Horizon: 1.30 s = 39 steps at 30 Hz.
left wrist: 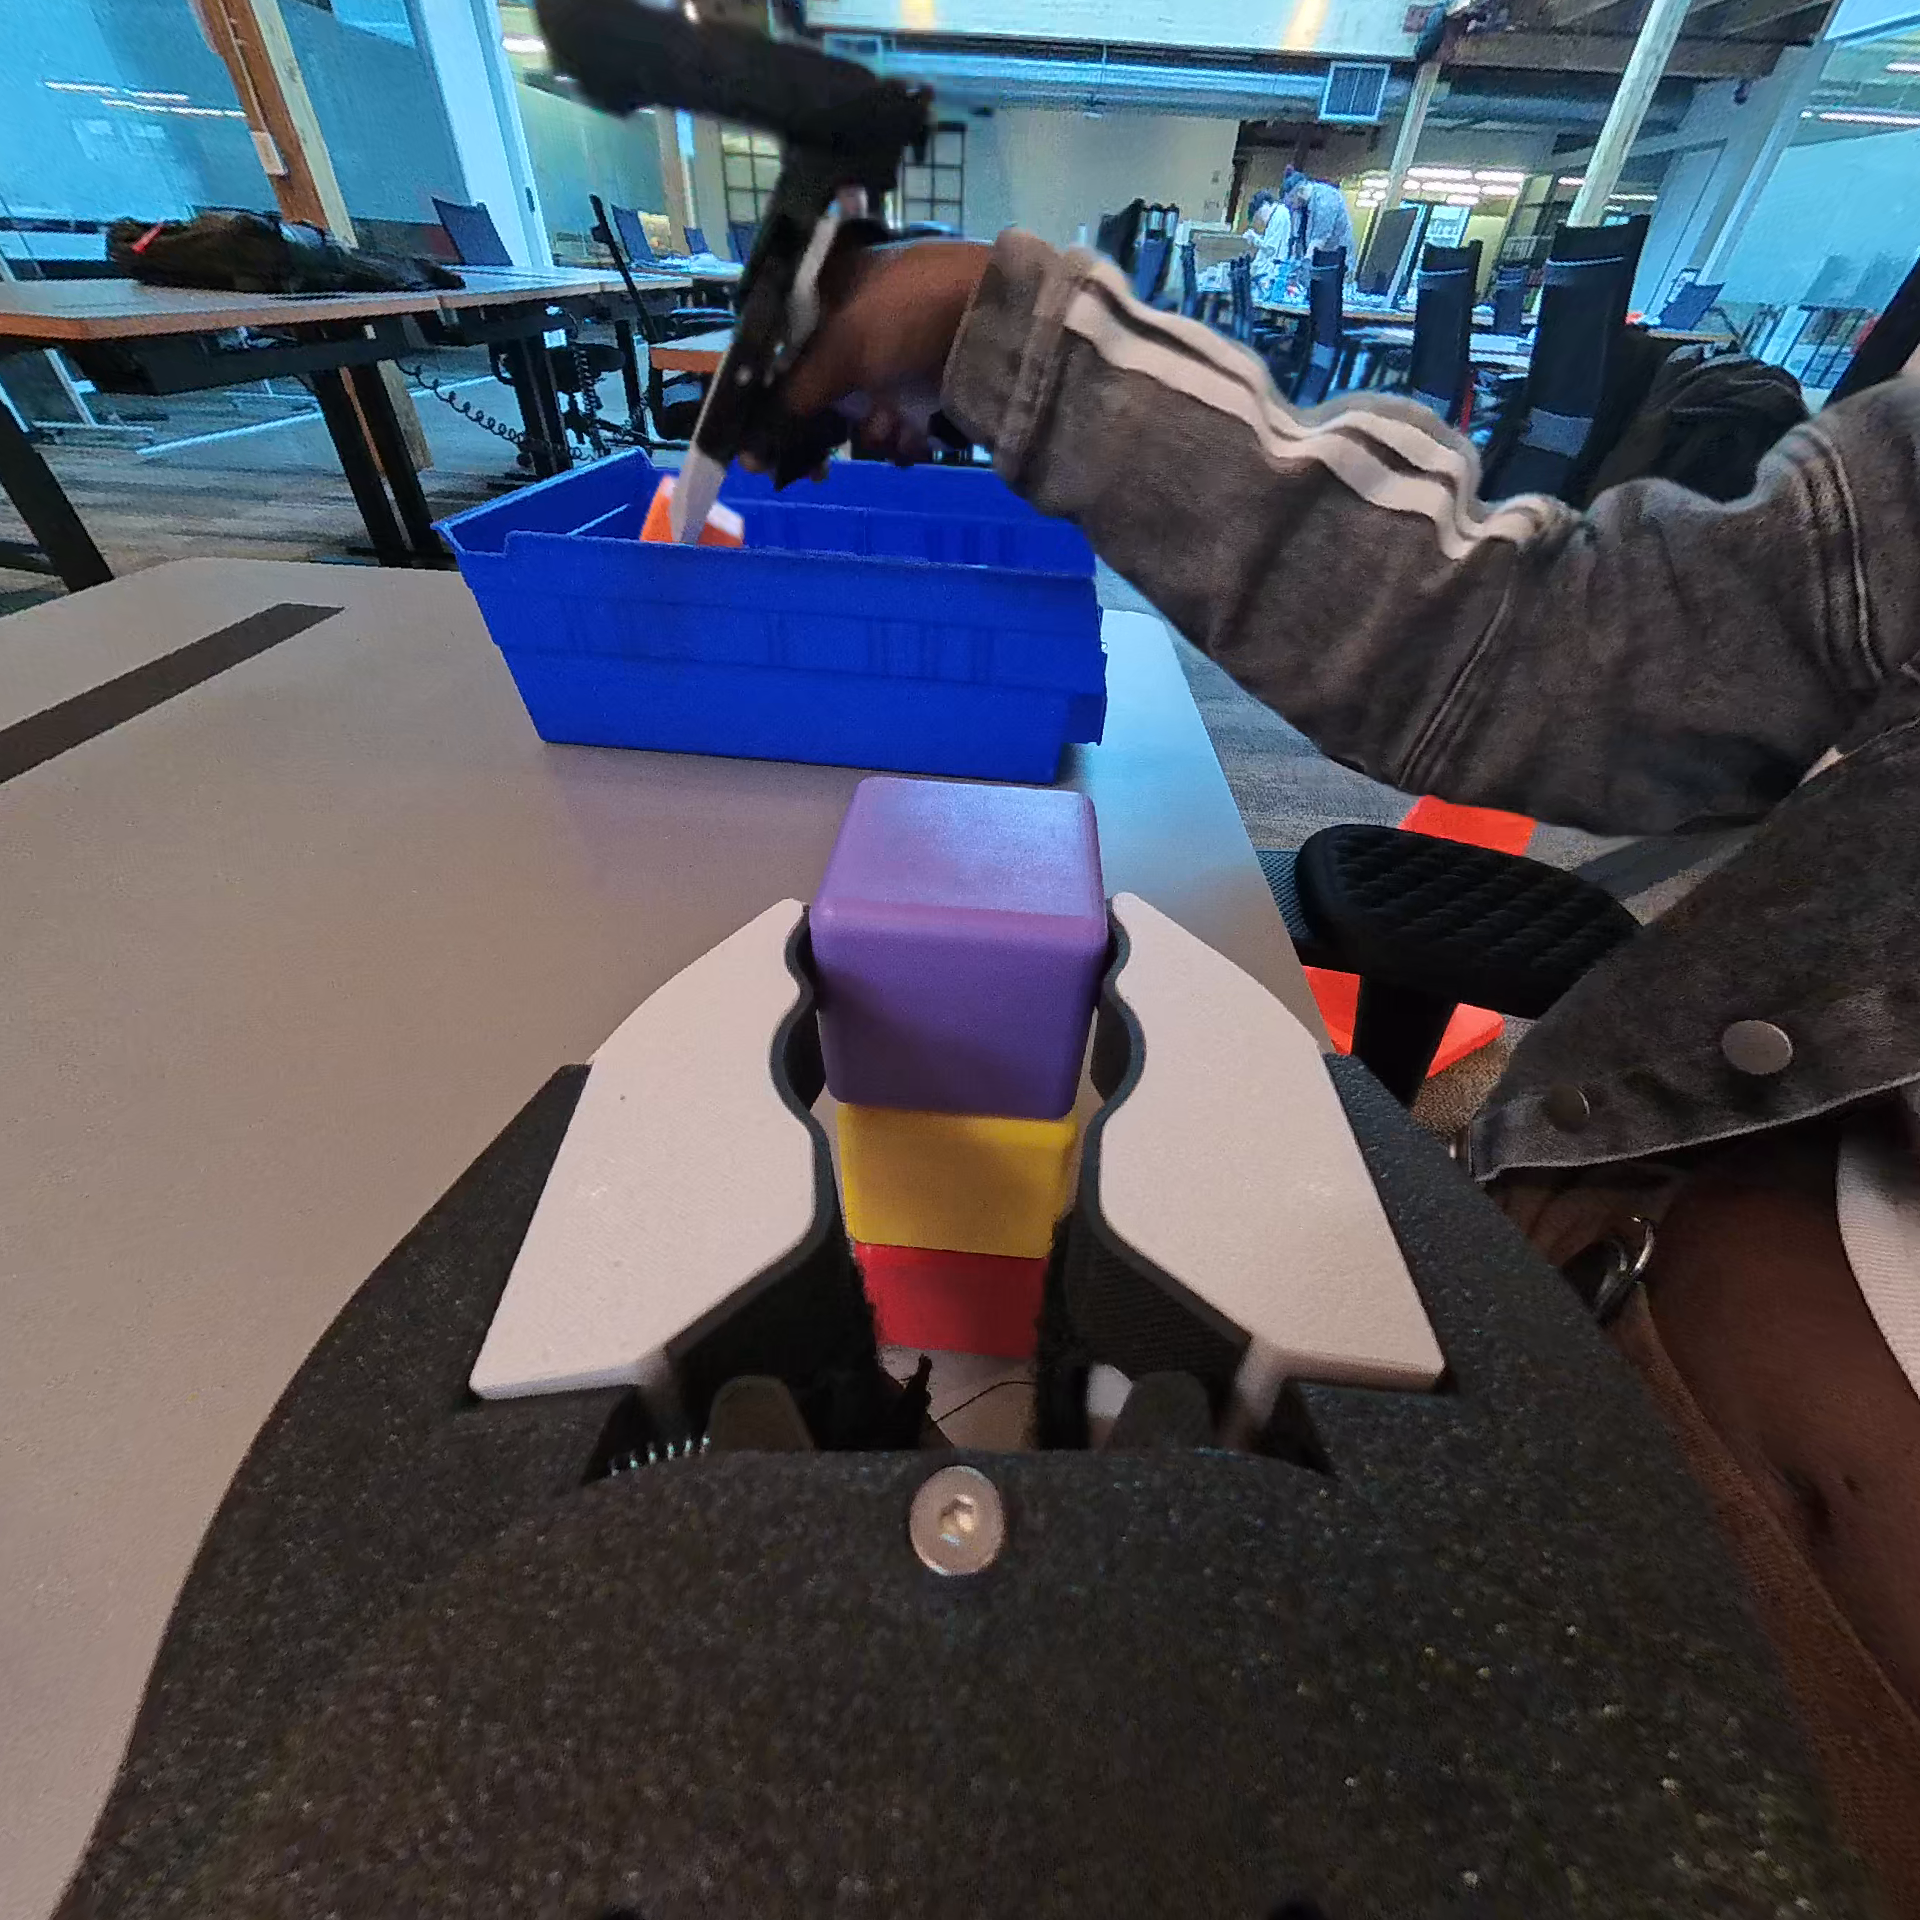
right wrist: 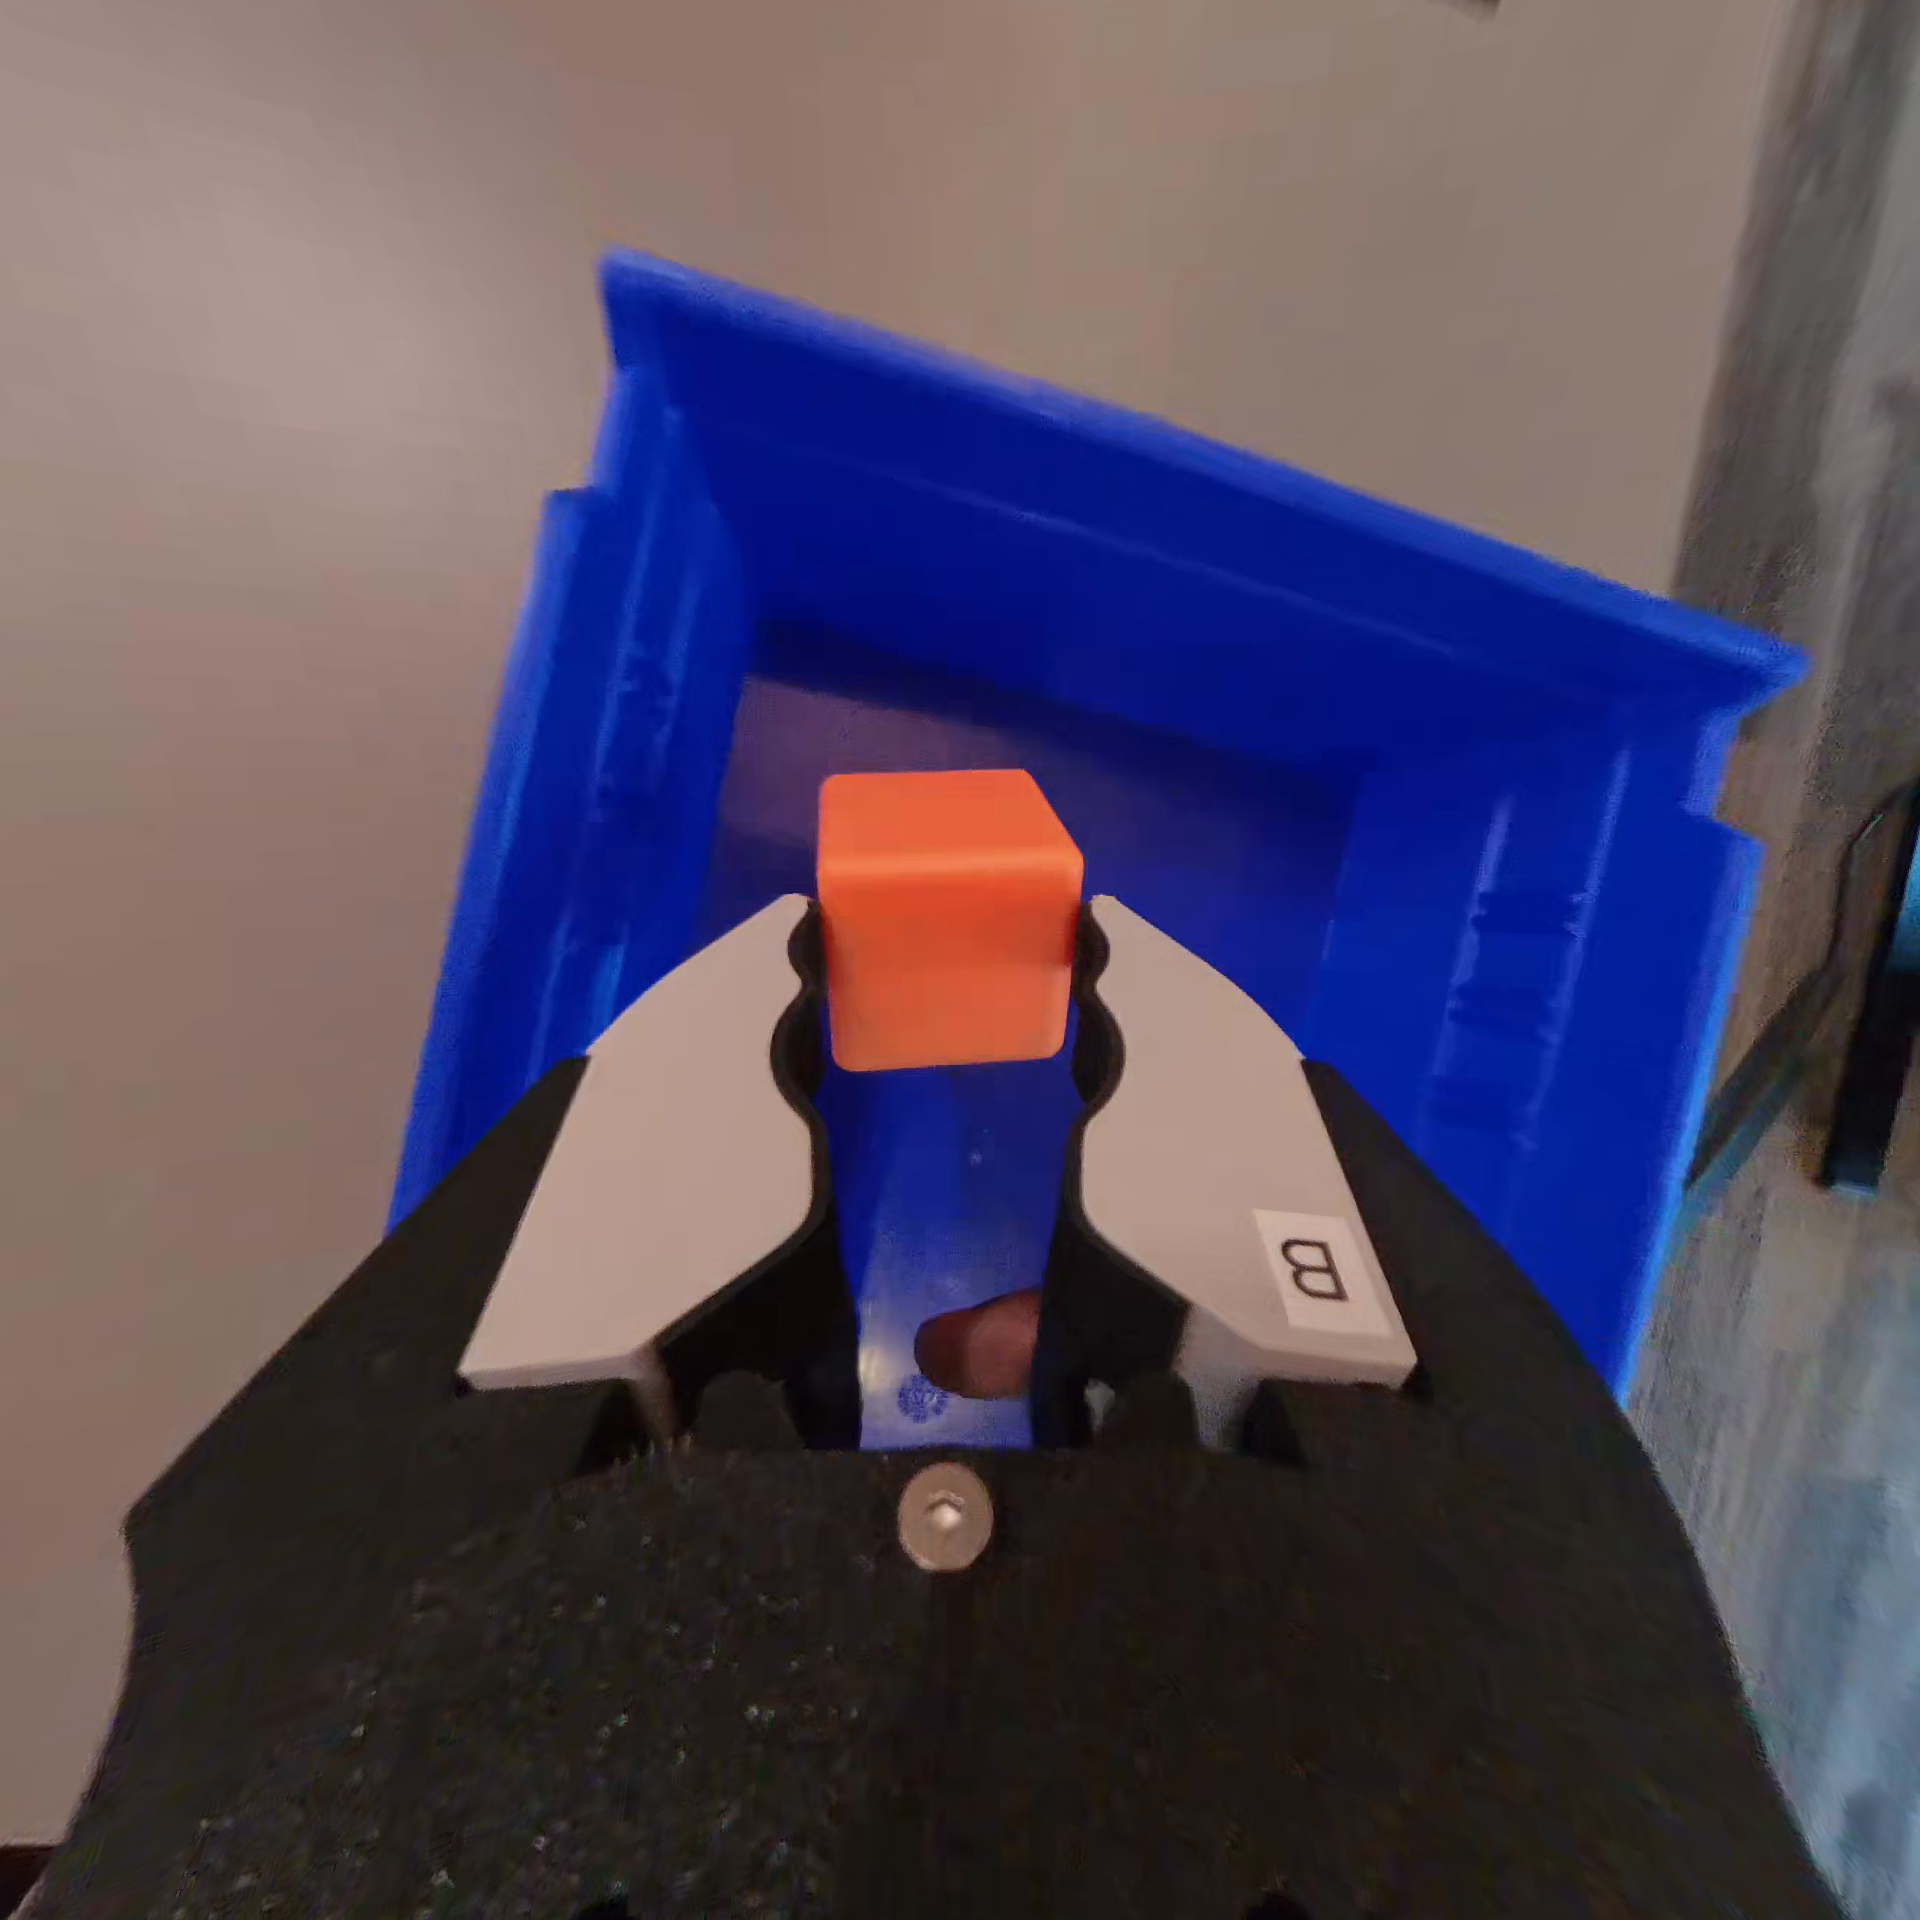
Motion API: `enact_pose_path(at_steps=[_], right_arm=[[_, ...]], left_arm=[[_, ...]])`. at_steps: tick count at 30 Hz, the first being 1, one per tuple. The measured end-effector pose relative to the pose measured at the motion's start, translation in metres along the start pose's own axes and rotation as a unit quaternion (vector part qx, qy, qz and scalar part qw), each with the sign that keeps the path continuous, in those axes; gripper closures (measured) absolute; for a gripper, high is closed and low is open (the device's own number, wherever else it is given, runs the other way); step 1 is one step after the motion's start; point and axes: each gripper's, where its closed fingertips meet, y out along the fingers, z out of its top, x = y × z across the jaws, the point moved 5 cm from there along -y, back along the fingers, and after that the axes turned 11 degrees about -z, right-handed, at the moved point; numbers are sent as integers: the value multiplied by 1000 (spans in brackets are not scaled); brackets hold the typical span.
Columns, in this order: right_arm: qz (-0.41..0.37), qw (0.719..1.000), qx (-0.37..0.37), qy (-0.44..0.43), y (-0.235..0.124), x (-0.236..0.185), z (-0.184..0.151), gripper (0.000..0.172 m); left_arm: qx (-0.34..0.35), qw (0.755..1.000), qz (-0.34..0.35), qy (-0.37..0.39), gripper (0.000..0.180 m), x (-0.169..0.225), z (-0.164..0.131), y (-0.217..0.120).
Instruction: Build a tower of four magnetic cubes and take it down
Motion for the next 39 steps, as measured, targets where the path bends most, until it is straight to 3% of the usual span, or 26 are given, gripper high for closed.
enact_pose_path(at_steps=[6, 13, 18, 22, 25, 28, 30, 32, 35, 39], right_arm=[[-2, 992, -122, 7, 46, -2, 11, 126], [-5, 986, -167, 8, 65, -7, 12, 126], [-11, 997, -77, 30, 37, -2, 25, 106], [-7, 991, 127, 51, -28, -12, 51, 98], [96, 947, 306, -4, -95, -61, 57, 95], [276, 855, 423, -118, -152, -137, 33, 96], [371, 797, 442, -179, -170, -179, 7, 95], [437, 757, 434, -219, -171, -211, -17, 95], [473, 738, 416, -242, -153, -242, -38, 97], [518, 721, 405, -217, -133, -266, -48, 110]], left_arm=[[3, 1000, -1, 1, 131, 0, 0, 0], [3, 1000, -1, 3, 131, 0, 0, 0], [4, 1000, -2, 3, 131, 0, 0, 0], [1, 1000, 0, 14, 125, 0, -1, -1], [0, 1000, -1, 4, 98, 0, -1, -2], [-30, 1000, -9, 5, 94, 0, -10, -3], [-50, 999, -5, 9, 96, 0, -16, -1], [-63, 998, -10, 9, 99, 1, -21, 2], [-92, 996, 0, 16, 106, -1, -28, 4], [-97, 995, 8, 19, 129, -2, -30, 6]])
